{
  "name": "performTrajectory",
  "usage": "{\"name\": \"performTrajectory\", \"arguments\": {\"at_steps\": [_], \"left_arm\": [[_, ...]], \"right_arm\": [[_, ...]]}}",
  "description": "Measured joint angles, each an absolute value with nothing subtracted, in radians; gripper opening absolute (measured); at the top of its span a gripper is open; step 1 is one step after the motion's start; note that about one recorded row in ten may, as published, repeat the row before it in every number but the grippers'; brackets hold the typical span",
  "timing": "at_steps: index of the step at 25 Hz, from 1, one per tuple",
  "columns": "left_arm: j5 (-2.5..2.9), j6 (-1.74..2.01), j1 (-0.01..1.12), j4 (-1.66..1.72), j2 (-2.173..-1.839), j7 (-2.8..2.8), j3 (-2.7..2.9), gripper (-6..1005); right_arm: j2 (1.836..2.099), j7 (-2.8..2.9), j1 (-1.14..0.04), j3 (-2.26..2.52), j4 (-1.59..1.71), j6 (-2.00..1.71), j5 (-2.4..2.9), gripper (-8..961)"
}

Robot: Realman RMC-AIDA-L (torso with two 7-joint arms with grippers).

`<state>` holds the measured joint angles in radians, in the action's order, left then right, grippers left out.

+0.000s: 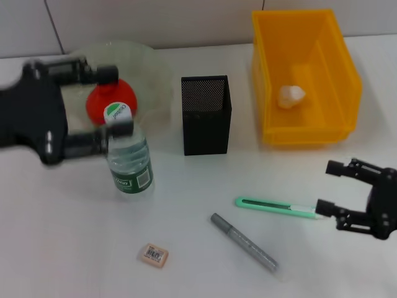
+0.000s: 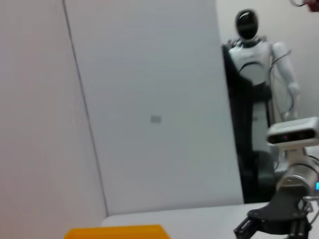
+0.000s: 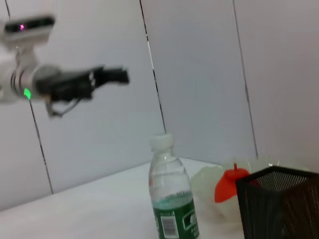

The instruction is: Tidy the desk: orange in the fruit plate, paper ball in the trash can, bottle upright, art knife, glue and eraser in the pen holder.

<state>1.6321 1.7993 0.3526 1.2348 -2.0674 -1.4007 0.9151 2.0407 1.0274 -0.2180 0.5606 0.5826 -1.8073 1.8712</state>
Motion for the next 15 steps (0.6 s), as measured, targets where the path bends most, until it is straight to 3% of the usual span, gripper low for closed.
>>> {"name": "performTrajectory", "arguments": {"at_steps": [4,11,15], "left_arm": [[1.604,1.804,0.314,0.957,-2.068,-1.179,0.946,722],[1.604,1.774,0.313,0.614,-2.066,-0.893,0.916,811],[1.611,1.737,0.306,0.554,-2.064,-0.876,0.92,835]], "right_arm": [[2.042,1.153,-0.218,0.549,0.685,-1.844,1.872,816],[2.05,1.636,-0.253,0.574,1.152,-1.982,1.947,817],[2.038,1.957,-0.34,0.631,1.491,-2.087,2.059,817]]}}
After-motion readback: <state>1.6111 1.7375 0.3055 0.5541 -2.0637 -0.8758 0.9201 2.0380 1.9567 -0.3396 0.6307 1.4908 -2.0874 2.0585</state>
